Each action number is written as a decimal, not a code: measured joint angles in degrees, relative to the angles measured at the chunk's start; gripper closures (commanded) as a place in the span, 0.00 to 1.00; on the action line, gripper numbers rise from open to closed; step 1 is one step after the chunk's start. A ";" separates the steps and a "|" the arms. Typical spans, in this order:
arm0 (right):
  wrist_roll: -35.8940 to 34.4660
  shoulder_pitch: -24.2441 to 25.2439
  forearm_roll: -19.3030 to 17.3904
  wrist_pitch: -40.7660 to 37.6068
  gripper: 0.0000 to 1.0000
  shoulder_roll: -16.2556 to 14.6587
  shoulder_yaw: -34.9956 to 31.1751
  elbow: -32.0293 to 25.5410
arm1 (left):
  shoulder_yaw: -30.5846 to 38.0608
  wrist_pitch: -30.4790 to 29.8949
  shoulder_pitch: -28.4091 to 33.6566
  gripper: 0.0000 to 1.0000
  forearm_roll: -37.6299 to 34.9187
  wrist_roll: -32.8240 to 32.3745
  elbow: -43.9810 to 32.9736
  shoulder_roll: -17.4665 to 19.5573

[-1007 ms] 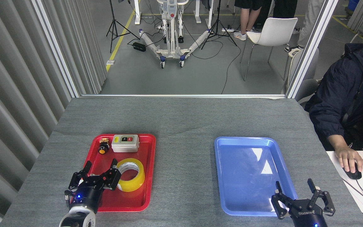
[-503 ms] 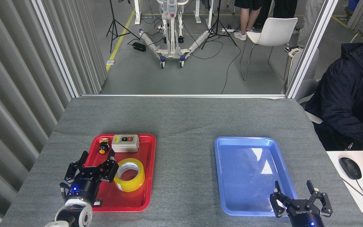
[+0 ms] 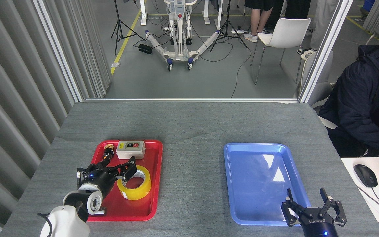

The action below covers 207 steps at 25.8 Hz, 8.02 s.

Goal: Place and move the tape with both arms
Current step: 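Move the left gripper over the yellow tape roll in the red tray, then close the left gripper on the edge of the yellow tape roll, then lift the tape roll with the left gripper and carry it toward the right gripper, then bring the right gripper to the tape roll and grasp it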

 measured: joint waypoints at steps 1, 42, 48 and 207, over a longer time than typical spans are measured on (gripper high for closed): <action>0.01 0.00 0.01 0.00 0.00 0.02 0.00 0.00 | -0.04 0.22 -0.83 0.00 0.30 -3.93 0.48 -0.01; -0.71 -2.49 -9.60 3.37 0.00 -4.00 7.06 0.56 | -9.88 4.82 -13.26 0.14 0.17 -17.58 20.89 1.18; -1.28 -2.64 -12.47 3.34 0.00 -5.90 8.31 1.01 | -10.09 4.69 -13.26 0.27 0.16 -16.01 20.99 1.54; 42.73 -14.13 -107.82 -44.37 0.01 -27.66 39.45 1.64 | -18.77 -35.31 6.31 0.96 57.12 -12.09 6.96 -7.49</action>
